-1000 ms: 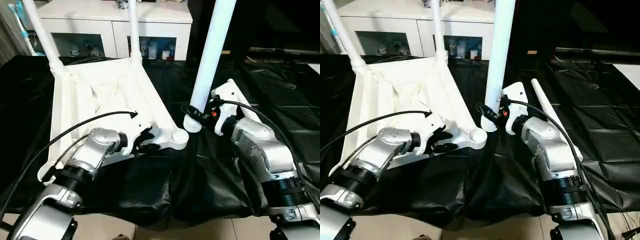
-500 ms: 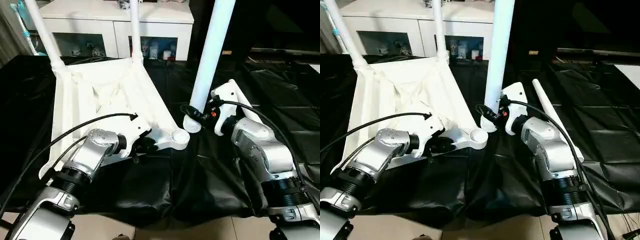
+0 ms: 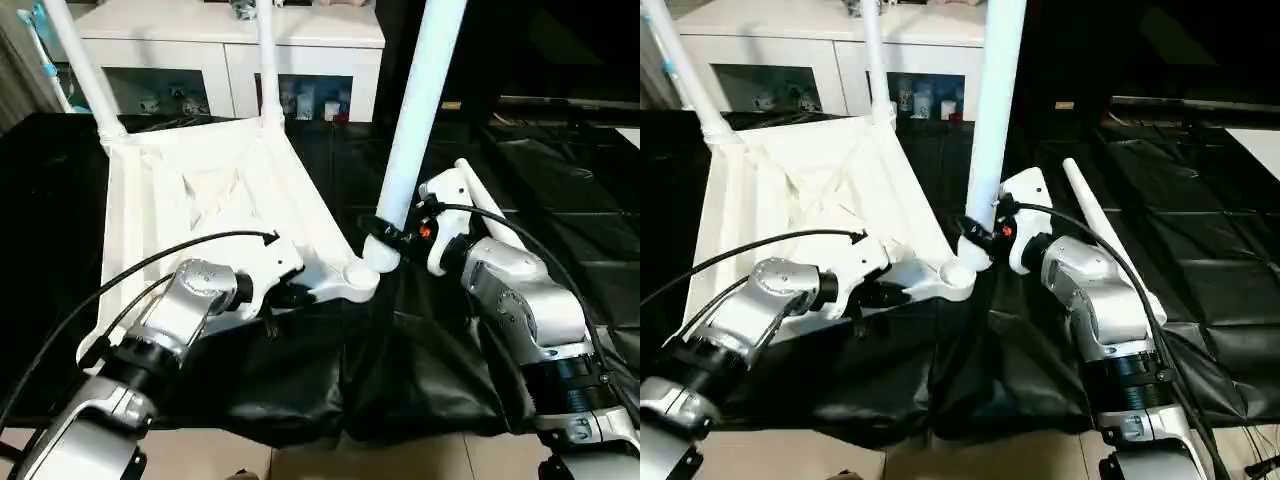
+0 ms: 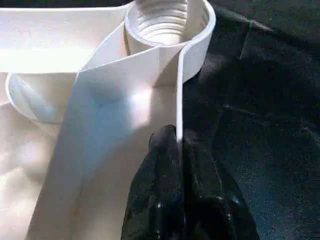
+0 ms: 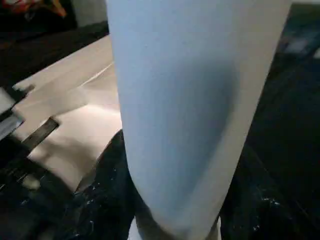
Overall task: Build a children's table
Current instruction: Insert table leg to table base
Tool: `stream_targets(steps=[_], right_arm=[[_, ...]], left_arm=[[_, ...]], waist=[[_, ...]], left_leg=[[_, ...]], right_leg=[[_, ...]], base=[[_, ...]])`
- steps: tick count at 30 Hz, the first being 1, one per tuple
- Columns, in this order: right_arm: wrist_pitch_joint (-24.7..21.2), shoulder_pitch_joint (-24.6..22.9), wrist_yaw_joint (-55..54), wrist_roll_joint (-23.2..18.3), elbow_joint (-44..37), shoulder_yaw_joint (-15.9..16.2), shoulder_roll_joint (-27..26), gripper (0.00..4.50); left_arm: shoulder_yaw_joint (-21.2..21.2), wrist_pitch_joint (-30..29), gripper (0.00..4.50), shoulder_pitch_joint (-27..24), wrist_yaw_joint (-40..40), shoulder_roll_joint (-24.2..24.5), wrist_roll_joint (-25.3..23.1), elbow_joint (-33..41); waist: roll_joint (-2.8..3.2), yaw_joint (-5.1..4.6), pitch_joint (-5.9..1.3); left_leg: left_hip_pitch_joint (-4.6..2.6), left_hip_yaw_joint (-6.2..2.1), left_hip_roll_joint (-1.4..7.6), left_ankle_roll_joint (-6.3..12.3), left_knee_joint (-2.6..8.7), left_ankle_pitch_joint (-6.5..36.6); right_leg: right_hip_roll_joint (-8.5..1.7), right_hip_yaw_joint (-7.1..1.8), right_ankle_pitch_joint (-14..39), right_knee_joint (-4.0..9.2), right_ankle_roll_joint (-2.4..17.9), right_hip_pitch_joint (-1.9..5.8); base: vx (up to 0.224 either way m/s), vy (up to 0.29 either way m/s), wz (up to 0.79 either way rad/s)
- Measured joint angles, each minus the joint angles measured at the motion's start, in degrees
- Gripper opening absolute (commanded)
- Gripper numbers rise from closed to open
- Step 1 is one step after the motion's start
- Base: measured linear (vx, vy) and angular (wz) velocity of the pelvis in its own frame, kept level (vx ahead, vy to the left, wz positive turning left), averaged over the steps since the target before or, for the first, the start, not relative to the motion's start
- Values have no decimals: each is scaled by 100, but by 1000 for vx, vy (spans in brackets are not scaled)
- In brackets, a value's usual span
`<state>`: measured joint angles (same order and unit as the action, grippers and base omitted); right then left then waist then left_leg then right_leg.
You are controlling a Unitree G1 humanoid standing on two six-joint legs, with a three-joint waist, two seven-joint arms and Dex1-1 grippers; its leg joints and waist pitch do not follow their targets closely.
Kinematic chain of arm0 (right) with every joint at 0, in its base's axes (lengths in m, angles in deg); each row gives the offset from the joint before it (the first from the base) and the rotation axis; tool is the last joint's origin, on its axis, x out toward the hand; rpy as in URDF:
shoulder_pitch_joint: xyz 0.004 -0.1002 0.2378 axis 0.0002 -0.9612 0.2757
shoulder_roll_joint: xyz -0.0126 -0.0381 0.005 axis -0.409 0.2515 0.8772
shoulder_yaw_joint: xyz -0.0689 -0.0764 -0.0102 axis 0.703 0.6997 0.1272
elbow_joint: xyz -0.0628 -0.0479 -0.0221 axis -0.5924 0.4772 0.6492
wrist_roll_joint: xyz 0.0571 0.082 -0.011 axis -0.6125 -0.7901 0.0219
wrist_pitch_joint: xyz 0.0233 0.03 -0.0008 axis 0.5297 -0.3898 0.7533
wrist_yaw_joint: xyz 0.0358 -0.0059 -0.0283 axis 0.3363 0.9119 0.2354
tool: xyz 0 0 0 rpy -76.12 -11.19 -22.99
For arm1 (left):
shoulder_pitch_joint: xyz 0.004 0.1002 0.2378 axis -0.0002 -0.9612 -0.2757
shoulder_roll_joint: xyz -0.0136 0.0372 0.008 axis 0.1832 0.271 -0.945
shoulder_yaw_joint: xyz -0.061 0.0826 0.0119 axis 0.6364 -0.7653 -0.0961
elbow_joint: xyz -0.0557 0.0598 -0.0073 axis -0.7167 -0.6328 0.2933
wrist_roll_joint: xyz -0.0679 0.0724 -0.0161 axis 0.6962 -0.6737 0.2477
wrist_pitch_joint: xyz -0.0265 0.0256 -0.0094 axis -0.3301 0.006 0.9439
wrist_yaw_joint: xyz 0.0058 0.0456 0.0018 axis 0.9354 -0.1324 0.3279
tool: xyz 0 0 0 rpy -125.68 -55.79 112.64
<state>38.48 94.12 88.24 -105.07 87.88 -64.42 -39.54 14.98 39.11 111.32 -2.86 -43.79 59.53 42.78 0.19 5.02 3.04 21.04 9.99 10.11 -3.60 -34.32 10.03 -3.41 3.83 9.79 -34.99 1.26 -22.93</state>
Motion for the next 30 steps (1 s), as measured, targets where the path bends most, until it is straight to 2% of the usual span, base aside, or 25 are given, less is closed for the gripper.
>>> stream_targets(steps=[9,21,30], right_arm=[[-67,-90,167,-16,162,111,-27,186],[49,180,193,26,582,115,-186,186],[-97,167,483,34,537,294,-99,186]], left_arm=[[129,134,0,-202,20,29,7,190],[142,149,0,-369,181,124,3,426],[145,164,0,-419,192,131,-41,494]], waist=[[14,-19,-8],[19,-15,-12],[16,-7,-14]], left_leg=[[-4,4,-2,0,4,0],[-6,5,-2,0,9,0],[-7,6,-3,0,9,0]], right_leg=[[-2,-3,15,0,-23,-2],[-2,-4,18,1,-27,-2],[-2,-4,22,2,-34,0]], base=[[0,0,0],[0,0,0],[0,0,0]])
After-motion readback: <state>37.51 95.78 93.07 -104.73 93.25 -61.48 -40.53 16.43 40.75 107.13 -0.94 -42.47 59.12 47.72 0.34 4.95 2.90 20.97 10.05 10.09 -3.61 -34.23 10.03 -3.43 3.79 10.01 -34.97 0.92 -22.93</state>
